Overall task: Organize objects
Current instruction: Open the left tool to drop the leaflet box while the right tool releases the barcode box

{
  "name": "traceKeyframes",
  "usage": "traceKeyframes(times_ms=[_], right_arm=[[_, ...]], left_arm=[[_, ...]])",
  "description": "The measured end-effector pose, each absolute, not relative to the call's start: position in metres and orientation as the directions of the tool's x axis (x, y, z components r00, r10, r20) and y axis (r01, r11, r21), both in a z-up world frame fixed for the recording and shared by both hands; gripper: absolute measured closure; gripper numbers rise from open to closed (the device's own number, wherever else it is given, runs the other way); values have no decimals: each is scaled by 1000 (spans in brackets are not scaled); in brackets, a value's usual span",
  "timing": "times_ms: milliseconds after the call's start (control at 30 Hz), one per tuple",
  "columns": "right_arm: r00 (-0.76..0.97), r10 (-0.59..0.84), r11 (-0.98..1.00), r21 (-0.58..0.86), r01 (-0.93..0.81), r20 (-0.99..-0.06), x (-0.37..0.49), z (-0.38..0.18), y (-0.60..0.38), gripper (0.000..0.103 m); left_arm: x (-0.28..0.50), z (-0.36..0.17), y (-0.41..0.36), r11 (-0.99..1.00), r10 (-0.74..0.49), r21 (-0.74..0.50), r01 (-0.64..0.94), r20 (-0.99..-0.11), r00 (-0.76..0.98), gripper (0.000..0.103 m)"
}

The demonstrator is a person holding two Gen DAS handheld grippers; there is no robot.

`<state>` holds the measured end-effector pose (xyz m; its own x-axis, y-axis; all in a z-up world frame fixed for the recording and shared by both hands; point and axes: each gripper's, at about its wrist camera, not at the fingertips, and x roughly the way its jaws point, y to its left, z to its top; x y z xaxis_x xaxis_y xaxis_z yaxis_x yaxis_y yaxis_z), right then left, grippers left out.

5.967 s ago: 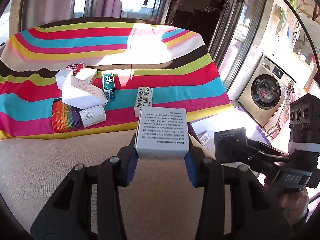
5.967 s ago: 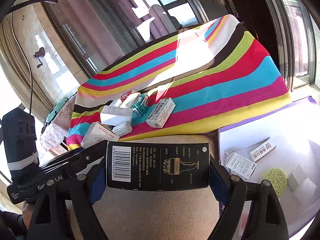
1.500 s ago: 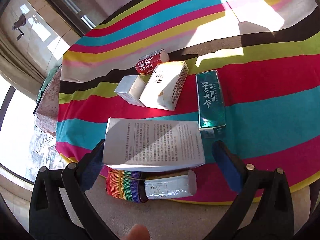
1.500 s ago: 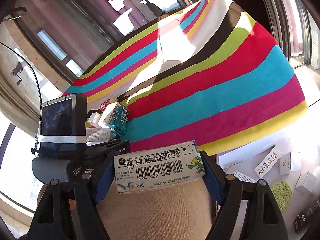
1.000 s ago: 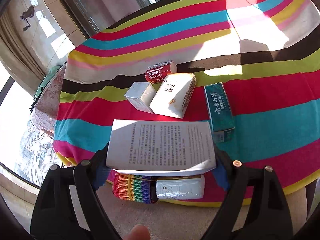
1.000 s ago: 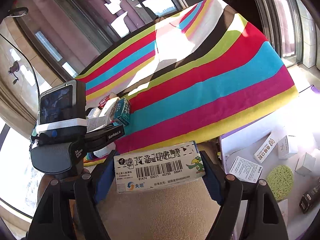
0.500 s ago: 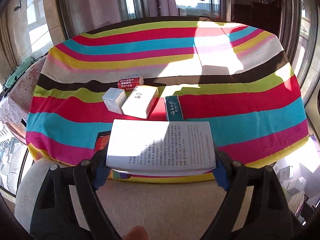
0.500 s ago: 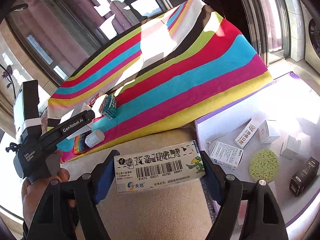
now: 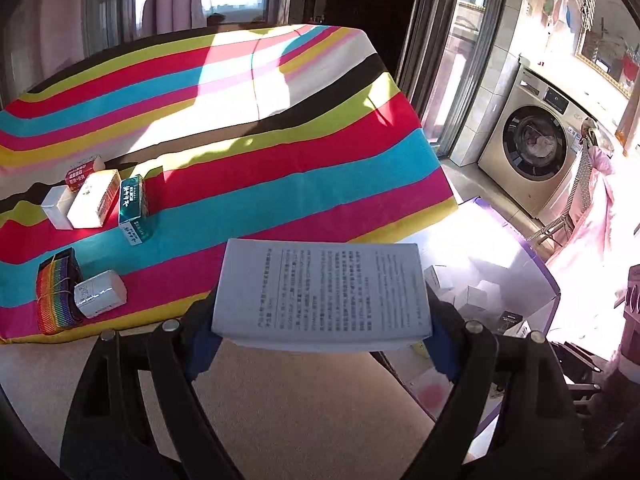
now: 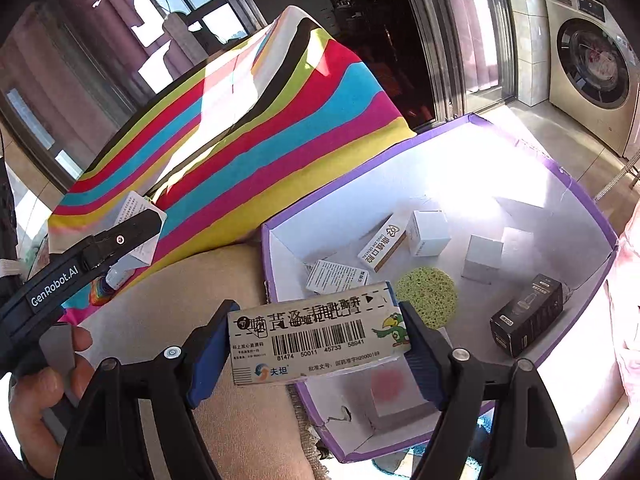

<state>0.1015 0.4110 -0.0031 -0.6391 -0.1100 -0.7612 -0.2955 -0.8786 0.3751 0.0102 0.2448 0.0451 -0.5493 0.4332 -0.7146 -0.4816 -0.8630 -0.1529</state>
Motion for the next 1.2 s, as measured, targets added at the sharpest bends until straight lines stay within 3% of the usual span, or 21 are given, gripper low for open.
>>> traceKeyframes(times_ms=[167,433,933,1200], right_arm=[[-623,0,-872,306,-383,-782,114,-3,439,24],[-597,143,-848,213,-486,-790,130,6,475,23],[-590,124,-850,221,-479,-798,126,8,467,17],[-628,49,-887,256,-386,-777,110,18,423,17]], left_arm=[[30,43,275,-745,573,-233,-625,-703,-421,17],[39,42,287,-641,679,-351,-683,-674,-291,16],[26,42,255,-610,749,-507,-609,-620,-234,10],[33,56,209,-645,727,-461,-610,-615,-304,10]])
